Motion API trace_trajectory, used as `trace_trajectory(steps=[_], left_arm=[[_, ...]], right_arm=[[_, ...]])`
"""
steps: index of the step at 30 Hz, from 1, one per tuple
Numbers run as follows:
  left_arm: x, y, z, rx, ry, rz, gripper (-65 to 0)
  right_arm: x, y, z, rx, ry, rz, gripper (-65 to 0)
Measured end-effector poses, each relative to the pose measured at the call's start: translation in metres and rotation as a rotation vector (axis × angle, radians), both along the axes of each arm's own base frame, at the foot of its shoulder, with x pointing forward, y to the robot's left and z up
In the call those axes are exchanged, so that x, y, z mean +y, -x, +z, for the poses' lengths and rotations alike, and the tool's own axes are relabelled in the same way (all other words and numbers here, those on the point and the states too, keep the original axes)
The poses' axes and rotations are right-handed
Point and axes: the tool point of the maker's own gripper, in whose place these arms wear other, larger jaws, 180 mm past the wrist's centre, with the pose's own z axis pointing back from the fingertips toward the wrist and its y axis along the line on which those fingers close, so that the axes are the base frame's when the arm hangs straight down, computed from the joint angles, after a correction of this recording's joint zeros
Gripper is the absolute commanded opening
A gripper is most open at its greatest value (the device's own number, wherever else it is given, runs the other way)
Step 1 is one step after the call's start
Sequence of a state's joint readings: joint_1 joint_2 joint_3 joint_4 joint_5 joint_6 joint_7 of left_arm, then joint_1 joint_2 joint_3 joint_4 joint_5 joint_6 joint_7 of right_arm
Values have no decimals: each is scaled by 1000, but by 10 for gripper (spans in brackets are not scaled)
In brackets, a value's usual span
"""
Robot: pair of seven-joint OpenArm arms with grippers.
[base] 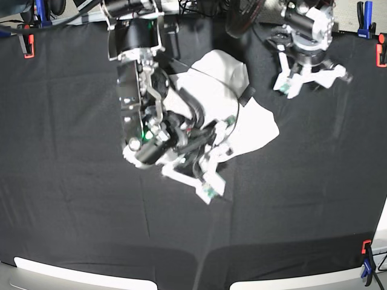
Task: Layout the t-shirt on the table in an organized manner, then fold the t-shirt properly
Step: 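Release the folded end and swing the right gripper away from the shirt, then grasp the folded bundle's edge with both grippers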
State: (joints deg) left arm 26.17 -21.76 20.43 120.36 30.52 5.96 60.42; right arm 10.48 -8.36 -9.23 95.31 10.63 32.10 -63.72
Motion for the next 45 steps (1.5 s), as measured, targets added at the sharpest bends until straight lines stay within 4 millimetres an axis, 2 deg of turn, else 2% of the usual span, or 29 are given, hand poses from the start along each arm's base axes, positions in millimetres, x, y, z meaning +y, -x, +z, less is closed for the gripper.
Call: trace_trajectory(steps=[2, 5, 7, 10, 11, 12, 15, 18, 20, 22, 25, 27, 31, 33, 37, 40, 45], left_arm=[[-10, -4, 1, -23, 51, -27, -334], [-16, -7, 8, -46, 86, -33, -334], [-27, -15, 29, -108, 135, -27, -334], [-52, -27, 82, -257, 294, -31, -334], [-61, -28, 88, -269, 347, -49, -334], [-71, -31, 91, -293, 395, -76, -334], [-100, -21, 77, -176, 545, -114, -334], [-135, -15, 88, -162, 724, -216, -334], [-148, -14, 98, -184, 792, -270, -334], [-149, -15, 99, -181, 796, -273, -334], [-147, -21, 102, -194, 784, -280, -334], [-154, -18, 104, -174, 843, -284, -334], [-186, 2, 117, -78, 1072, -357, -334], [-201, 8, 127, -78, 1116, -442, -334], [-216, -10, 140, -177, 1210, -455, -334], [-234, -24, 124, -146, 1208, -525, -334], [-250, -49, 60, 5, 1159, -502, -334]], right_arm=[[1, -10, 11, -63, -39, -9, -387], [-23, -21, 8, -114, 52, -29, -387], [-46, -30, 6, -127, 111, -66, -387], [-78, -45, 11, -156, 161, -131, -387], [-88, -50, 14, -163, 166, -154, -387], [-97, -53, 16, -166, 167, -177, -387], [-131, -62, 23, -167, 140, -265, -387], [-173, -66, 30, -162, 120, -361, -387], [-201, -64, 31, -134, 108, -418, -387], [-217, -58, 34, -92, 43, -453, -387], [-216, -53, 49, -70, -137, -446, -387], [-218, -50, 53, -100, -158, -416, -387], [-225, -49, 55, -122, -142, -405, -387], [-222, -49, 54, -119, -141, -398, -387], [-211, -48, 52, -113, -132, -362, -387], [-207, -48, 51, -110, -125, -347, -387], [-206, -48, 50, -110, -117, -341, -387]])
